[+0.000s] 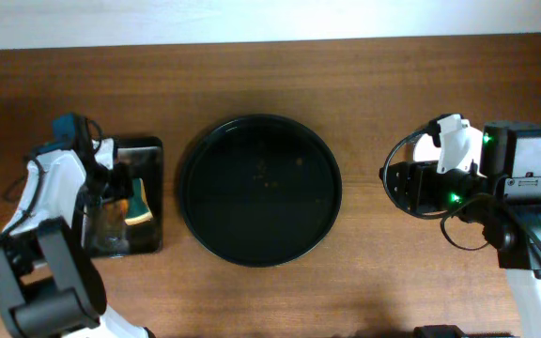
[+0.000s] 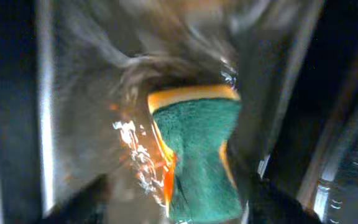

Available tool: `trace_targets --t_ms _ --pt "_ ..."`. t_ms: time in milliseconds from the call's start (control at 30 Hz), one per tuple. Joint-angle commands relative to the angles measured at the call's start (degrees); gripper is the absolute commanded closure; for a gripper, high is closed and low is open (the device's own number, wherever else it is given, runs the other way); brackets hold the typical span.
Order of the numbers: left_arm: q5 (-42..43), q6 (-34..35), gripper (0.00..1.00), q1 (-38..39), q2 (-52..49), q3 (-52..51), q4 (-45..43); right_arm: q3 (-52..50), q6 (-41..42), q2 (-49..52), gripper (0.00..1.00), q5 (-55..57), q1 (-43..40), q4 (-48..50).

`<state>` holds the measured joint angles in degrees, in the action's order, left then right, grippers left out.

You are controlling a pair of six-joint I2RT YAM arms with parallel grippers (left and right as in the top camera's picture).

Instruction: Clean dirty plates on tray and stack at the side

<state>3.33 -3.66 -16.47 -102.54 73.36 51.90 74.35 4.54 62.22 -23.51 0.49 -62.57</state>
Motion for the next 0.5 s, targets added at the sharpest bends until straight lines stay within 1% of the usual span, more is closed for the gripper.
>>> trace_targets --t_ms 0,100,133,167,200,233,267,333,433,467 --pt "1.6 0.6 0.27 0.3 8.0 2.2 1.2 0.2 0.4 -0.1 0.32 -0.5 0.3 0.2" --pt "1.7 0.6 0.27 0.3 18.3 2.2 2.3 0.2 0.4 -0.1 0.32 -0.5 0.3 0.6" --pt "1.8 0.6 0.25 0.3 24.7 2.2 3.1 0.3 0.4 -0.2 0.31 -0.5 0.3 1.1" --pt "1.8 0.6 0.01 0.3 29.2 2.2 3.7 0.3 0.4 -0.5 0.31 -0.5 0.3 1.9" --pt "1.8 0.6 0.01 0.3 34.2 2.2 4.6 0.3 0.3 -1.1 0.31 -0.5 0.3 2.2" --pt "1.8 0.6 0.01 0.3 37.0 2.2 5.2 0.3 0.1 -1.8 0.31 -0.5 0.3 2.4" --pt "1.8 0.6 0.01 0.3 42.0 2.2 6.8 0.4 -0.3 -4.1 0.29 -0.5 0.3 3.1" --pt "1.9 0.6 0.01 0.3 48.2 2.2 8.0 0.3 -0.7 -8.5 0.26 -0.5 0.3 3.8" --pt "3.3 0.6 0.01 0.3 50.9 2.2 8.2 0.3 -0.7 -13.1 0.25 -0.5 0.3 3.8" --pt "3.3 0.6 0.01 0.3 50.9 2.2 9.1 0.3 -0.7 -13.6 0.01 -0.5 0.3 3.8"
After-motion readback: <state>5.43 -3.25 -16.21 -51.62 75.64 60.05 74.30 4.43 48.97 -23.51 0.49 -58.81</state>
